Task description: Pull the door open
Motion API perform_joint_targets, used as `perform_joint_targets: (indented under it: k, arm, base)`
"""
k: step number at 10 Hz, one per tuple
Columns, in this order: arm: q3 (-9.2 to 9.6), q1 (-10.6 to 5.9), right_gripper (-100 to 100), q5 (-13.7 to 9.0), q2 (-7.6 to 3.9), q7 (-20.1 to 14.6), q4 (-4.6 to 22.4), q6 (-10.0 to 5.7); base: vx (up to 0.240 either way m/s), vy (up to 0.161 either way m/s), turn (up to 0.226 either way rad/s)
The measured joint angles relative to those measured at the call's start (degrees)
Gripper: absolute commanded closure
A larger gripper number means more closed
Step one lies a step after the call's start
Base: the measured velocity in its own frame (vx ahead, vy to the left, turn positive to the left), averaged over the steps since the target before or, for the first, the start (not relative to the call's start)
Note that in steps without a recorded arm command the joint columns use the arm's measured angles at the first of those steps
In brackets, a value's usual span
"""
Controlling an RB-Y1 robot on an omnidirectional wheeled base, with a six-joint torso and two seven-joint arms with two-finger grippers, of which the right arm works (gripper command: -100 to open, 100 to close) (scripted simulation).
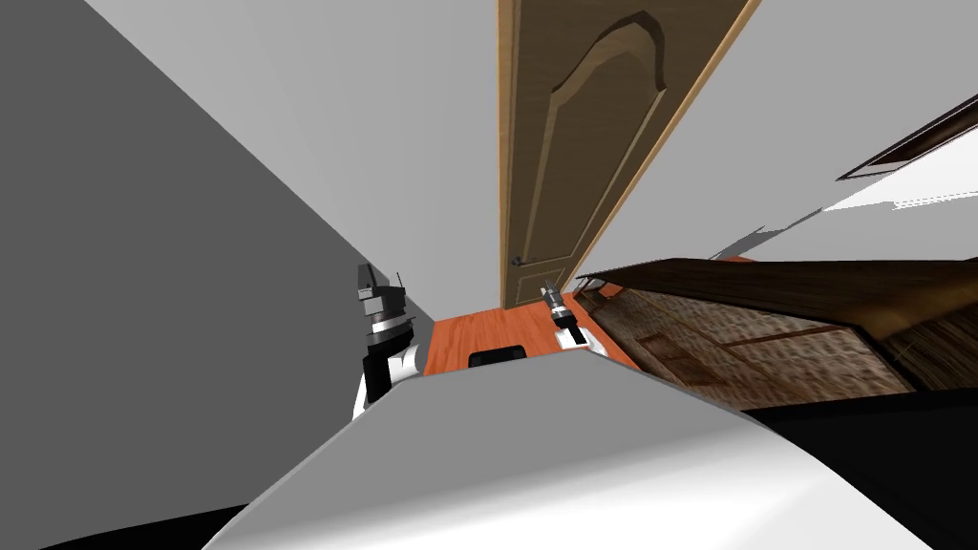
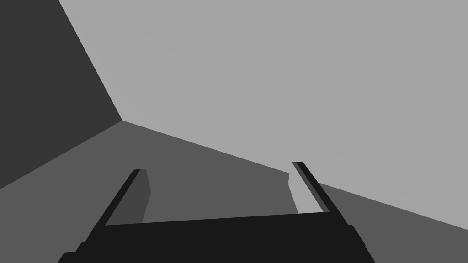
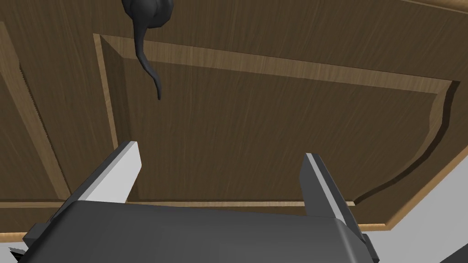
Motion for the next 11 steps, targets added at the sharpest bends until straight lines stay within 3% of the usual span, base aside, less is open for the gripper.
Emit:
perform_joint_targets:
  k: [6,11]
  arm:
    - [-0.33,-3.33,-100,2.05,-1.69,-2.76,9.34,-2.77]
    - [-0.54,-5.26,-100,3.47,-3.19,-5.03,15.02,-4.19]
  base:
    - [0.094,0.0,0.019]
    - [0.104,0.005,0.016]
